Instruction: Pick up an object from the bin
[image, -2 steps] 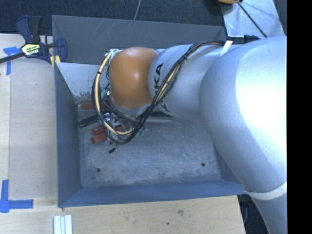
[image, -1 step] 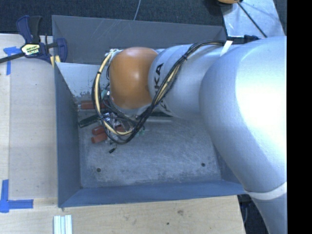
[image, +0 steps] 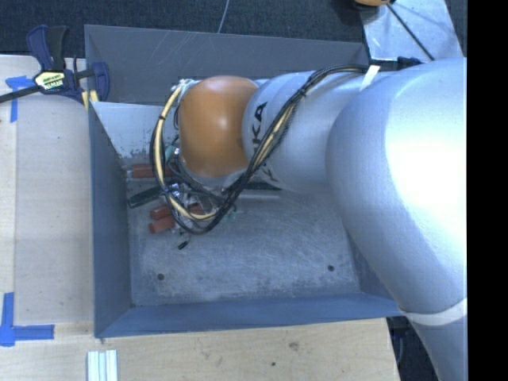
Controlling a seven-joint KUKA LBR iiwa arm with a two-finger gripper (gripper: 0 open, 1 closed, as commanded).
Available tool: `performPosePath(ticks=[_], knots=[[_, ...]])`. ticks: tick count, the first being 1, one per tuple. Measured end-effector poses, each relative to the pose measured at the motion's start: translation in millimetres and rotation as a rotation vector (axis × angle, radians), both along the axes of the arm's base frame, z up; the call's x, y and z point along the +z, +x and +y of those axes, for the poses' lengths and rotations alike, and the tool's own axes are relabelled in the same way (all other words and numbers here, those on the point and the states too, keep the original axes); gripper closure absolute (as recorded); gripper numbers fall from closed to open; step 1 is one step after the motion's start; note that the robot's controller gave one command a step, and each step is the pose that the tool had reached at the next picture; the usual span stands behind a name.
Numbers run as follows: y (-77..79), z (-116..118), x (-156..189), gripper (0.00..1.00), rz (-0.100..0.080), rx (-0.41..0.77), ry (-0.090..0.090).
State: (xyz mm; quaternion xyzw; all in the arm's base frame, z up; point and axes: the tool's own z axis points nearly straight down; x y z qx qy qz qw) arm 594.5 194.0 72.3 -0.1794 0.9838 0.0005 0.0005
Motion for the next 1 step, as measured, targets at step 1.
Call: performPosePath(ticks=[1], knots=[[-0.2,-0.1,9.1,1.0,0.001,0.0,-0.001]])
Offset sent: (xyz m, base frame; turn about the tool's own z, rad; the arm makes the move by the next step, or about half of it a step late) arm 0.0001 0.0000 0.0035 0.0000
